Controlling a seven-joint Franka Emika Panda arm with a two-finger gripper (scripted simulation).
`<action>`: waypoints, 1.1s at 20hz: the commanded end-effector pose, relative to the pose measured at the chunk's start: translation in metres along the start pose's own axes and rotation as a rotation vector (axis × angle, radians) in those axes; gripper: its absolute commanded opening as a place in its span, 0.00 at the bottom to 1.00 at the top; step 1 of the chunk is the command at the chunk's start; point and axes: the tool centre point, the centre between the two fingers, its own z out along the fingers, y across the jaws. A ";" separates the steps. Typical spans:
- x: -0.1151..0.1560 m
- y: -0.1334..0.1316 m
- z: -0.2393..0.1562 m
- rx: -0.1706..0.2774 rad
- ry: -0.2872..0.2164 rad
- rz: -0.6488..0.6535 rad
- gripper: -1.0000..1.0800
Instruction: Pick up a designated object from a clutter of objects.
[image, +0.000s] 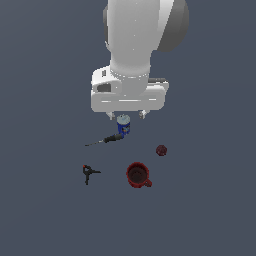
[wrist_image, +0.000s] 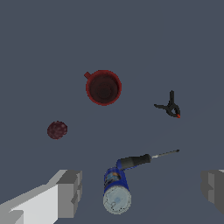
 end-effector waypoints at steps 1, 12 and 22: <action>0.005 0.008 0.009 -0.005 -0.002 -0.028 0.96; 0.038 0.062 0.078 -0.020 -0.013 -0.235 0.96; 0.056 0.118 0.158 -0.004 -0.008 -0.451 0.96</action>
